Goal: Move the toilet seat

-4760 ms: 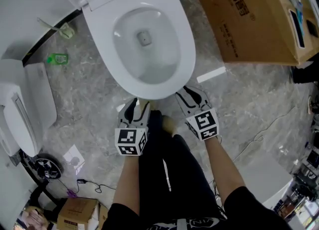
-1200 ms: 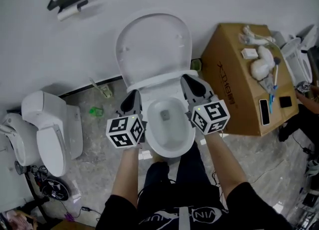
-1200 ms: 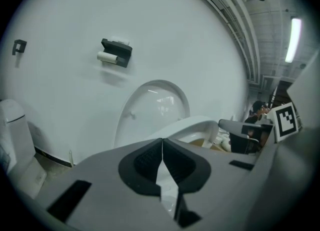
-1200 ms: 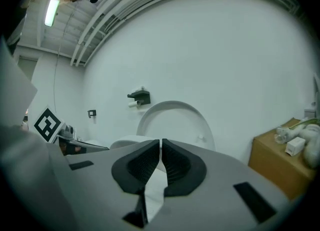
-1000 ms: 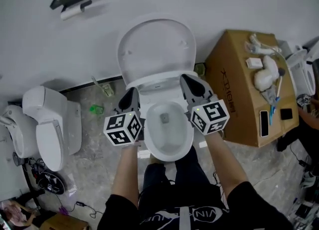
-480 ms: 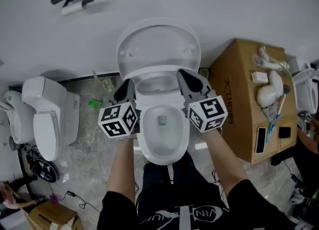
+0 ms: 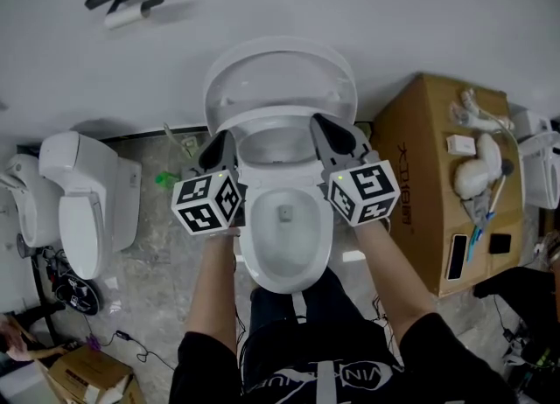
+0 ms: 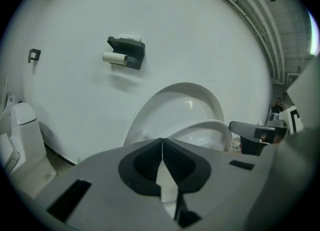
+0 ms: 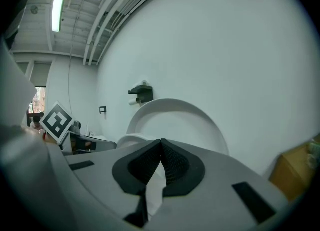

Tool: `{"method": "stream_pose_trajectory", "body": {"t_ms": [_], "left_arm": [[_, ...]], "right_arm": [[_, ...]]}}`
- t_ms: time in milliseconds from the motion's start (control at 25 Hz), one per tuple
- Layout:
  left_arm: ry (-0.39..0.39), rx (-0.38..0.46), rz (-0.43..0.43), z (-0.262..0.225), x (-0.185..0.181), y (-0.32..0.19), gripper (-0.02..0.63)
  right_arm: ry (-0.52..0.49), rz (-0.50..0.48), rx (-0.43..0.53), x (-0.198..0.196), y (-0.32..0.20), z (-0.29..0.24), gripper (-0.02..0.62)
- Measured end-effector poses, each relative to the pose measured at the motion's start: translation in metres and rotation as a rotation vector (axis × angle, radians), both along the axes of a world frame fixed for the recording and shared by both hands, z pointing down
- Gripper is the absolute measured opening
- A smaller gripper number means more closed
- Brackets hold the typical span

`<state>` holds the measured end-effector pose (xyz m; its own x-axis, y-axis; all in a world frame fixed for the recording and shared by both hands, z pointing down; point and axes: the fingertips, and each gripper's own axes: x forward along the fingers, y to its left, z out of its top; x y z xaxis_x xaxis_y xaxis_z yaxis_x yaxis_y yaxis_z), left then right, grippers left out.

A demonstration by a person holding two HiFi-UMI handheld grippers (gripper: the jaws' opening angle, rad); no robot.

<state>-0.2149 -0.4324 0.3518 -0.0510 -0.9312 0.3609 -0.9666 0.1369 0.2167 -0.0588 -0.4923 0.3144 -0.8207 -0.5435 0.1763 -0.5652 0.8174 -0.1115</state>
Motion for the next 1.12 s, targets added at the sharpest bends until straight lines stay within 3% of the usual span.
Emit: {"method": "stream_pose_trajectory", "body": {"t_ms": [160, 320, 600, 1120], "left_arm": [[-0.011, -0.008, 0.009, 0.001, -0.004, -0.007, 0.006], [-0.002, -0.013, 0.006, 0.001, -0.004, -0.013, 0.006], [0.021, -0.013, -0.009, 0.002, -0.012, -0.023, 0.006], [0.021, 0.006, 0.032, -0.001, -0.007, -0.018, 0.005]], "right_arm": [[0.067, -0.012, -0.029, -0.008, -0.003, 0.018, 0.008], [-0.002, 0.020, -0.064, -0.005, -0.010, 0.018, 0.008], [-0.033, 0.086, -0.094, 0.004, -0.028, 0.016, 0.008], [-0.042, 0.051, -0.071, 0.008, -0.021, 0.010, 0.008]]}}
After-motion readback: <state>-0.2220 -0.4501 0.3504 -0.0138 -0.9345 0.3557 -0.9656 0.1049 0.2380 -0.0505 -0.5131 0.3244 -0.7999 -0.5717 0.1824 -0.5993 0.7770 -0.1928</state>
